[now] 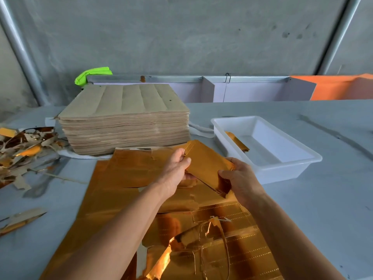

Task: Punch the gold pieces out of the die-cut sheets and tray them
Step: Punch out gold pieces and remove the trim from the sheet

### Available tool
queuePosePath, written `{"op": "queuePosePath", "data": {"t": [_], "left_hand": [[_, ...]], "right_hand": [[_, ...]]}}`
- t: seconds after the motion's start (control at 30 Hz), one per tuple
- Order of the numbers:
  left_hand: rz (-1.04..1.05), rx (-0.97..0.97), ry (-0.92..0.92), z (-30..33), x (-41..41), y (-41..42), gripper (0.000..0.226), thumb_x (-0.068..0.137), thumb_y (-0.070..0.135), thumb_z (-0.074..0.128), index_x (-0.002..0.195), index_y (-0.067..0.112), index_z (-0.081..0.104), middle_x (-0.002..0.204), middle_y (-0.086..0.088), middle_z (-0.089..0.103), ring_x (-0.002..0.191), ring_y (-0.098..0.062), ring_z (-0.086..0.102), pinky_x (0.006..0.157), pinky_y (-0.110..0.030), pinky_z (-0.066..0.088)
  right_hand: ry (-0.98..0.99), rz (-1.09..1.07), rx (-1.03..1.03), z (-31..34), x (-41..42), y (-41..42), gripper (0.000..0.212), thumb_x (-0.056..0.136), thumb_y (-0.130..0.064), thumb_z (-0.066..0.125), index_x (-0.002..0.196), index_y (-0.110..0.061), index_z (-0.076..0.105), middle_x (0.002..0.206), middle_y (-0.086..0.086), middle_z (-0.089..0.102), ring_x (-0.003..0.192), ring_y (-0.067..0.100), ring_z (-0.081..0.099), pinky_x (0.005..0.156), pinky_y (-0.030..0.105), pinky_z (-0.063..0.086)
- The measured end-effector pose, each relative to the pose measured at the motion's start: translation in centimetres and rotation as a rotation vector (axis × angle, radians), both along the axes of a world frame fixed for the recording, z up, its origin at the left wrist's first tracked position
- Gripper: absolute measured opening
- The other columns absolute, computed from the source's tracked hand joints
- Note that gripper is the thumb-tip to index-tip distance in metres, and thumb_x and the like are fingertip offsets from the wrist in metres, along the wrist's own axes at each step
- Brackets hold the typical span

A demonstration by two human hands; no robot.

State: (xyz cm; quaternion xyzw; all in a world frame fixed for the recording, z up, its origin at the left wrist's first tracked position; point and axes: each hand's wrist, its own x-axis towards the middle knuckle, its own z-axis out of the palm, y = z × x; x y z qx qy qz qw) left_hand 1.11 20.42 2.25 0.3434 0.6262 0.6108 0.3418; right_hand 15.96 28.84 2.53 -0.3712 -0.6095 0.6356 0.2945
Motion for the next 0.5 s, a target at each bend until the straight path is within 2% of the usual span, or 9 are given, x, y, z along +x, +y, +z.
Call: {"op": "queuePosePath", "data": {"t": [0.1,0.17,0.23,0.3,0.4,0.47,0.5], "left_hand": [[0.085,0.039,-0.084,0.5,0.2,0.8,0.024,0.098,0.007,0.047,0.121,0.012,0.051,0.115,-0.011,0.061,0.095,-0.020,0.062,0.069,-0.033,0.058],[0.126,0.124,-0.305,0.7,0.5,1.1,0.024,0.094,0.007,0.054,0.118,0.011,0.052,0.110,-0.010,0.063,0.090,-0.020,0.064,0.068,-0.034,0.057],[0.107,0.156,-0.475,0.6,1.1,1.5,0.019,0.090,0.010,0.061,0.108,0.008,0.057,0.100,-0.011,0.066,0.083,-0.022,0.066,0.067,-0.035,0.058],[0.097,0.071,-0.436,0.3,1.9,1.9,0.012,0.086,0.008,0.066,0.097,0.007,0.061,0.097,-0.013,0.069,0.082,-0.025,0.067,0.068,-0.034,0.058],[0.148,0.018,-0.370,0.4,2.6,2.9,0.008,0.087,-0.002,0.061,0.089,0.006,0.063,0.095,-0.014,0.072,0.085,-0.026,0.069,0.066,-0.032,0.058],[0.185,0.035,-0.338,0.8,2.5,3.7,0.011,0.089,-0.002,0.058,0.087,0.007,0.064,0.090,-0.011,0.072,0.080,-0.023,0.070,0.061,-0.029,0.056],[0.197,0.038,-0.312,1.1,2.4,4.0,0.011,0.090,-0.001,0.058,0.087,0.008,0.064,0.088,-0.010,0.072,0.079,-0.023,0.070,0.061,-0.029,0.056]], "right_hand": [[-0.002,-0.002,-0.078,0.4,0.3,0.3,0.025,0.091,-0.004,0.059,0.115,-0.005,0.055,0.104,0.018,0.063,0.085,0.031,0.067,0.061,0.034,0.056],[0.060,-0.073,-0.163,0.7,0.2,0.6,0.024,0.090,-0.002,0.061,0.112,-0.006,0.053,0.099,0.014,0.063,0.079,0.026,0.067,0.058,0.031,0.055],[0.125,-0.153,-0.228,0.8,0.0,0.9,0.038,0.089,0.001,0.060,0.125,-0.006,0.049,0.098,0.012,0.061,0.078,0.024,0.066,0.060,0.031,0.054],[0.152,-0.191,-0.244,1.0,-0.4,1.1,0.041,0.089,0.002,0.060,0.128,-0.005,0.048,0.097,0.011,0.061,0.082,0.026,0.066,0.064,0.034,0.054],[0.143,-0.190,-0.231,1.1,-0.7,1.5,0.022,0.090,-0.001,0.059,0.109,-0.010,0.051,0.089,0.007,0.062,0.079,0.025,0.066,0.064,0.036,0.056],[0.067,-0.174,-0.154,1.5,-0.6,2.2,0.005,0.094,-0.009,0.057,0.094,-0.013,0.054,0.091,0.006,0.063,0.081,0.023,0.065,0.065,0.033,0.056],[0.022,-0.171,-0.097,1.8,-0.5,2.6,0.004,0.096,-0.014,0.054,0.092,-0.015,0.056,0.093,0.006,0.064,0.084,0.022,0.065,0.064,0.031,0.056]]}}
